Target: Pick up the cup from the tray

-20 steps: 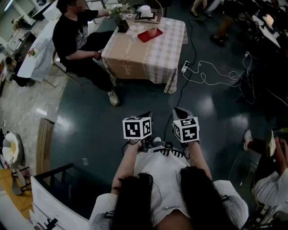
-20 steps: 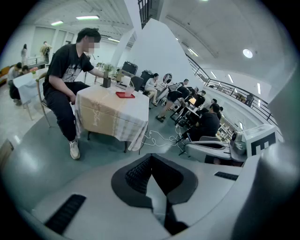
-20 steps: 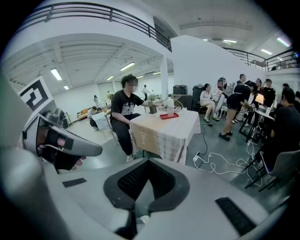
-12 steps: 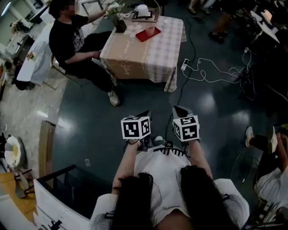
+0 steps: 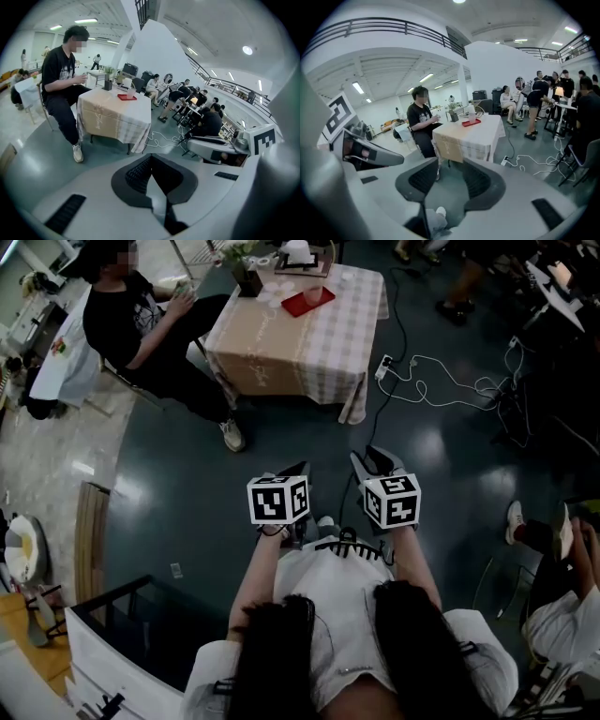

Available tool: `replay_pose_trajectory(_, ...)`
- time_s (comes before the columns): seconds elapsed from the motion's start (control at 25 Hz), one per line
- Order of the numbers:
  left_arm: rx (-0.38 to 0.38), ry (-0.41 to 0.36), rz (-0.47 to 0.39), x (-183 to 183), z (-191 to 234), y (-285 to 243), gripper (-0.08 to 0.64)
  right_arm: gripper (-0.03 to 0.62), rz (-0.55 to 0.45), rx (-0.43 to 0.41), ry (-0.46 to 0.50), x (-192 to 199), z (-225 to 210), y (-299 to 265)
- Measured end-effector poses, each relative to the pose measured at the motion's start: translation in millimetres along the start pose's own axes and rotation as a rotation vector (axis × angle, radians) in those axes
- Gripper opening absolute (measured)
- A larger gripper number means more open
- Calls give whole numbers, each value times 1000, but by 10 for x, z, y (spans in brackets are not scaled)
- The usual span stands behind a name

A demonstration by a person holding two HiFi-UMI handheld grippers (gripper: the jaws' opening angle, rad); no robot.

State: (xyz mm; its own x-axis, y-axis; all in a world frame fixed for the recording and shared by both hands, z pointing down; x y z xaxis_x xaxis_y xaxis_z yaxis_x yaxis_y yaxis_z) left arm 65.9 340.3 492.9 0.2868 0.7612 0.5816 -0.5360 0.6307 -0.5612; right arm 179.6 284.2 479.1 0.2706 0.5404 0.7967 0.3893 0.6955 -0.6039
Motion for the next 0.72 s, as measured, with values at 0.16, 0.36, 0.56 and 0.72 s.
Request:
replay_pose_trajectory(0.16,7,4,0,-69,33,-44,6,252,-18,-34,3,-67,28,-45)
replay_pose_trajectory(0.36,12,-6,-8,-356,193,-197,5,268,-21,-26,16,-202,-6,-298)
replay_pose_trajectory(0.56,18,7,-4,-697,347,-379,6,291,-7,-17,21,-438,-108,-583)
replay_pose_trajectory(0.72,9,-3,-8,-1090,569,-512,6,302,-19,-5,5,-720,-167,-935)
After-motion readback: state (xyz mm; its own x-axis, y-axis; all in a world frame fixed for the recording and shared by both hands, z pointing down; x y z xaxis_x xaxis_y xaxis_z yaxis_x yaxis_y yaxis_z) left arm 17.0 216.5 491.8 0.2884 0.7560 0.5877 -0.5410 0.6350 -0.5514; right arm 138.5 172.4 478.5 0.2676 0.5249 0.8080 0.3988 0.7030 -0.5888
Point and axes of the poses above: the fingertips, and each gripper's own axes: y backward along the fingers, z to its left, x out of its underside, the point moved 1 cm from there along y, backward along the fingers, and after that the axes turned 15 degrees about x, right-handed, at the moved point
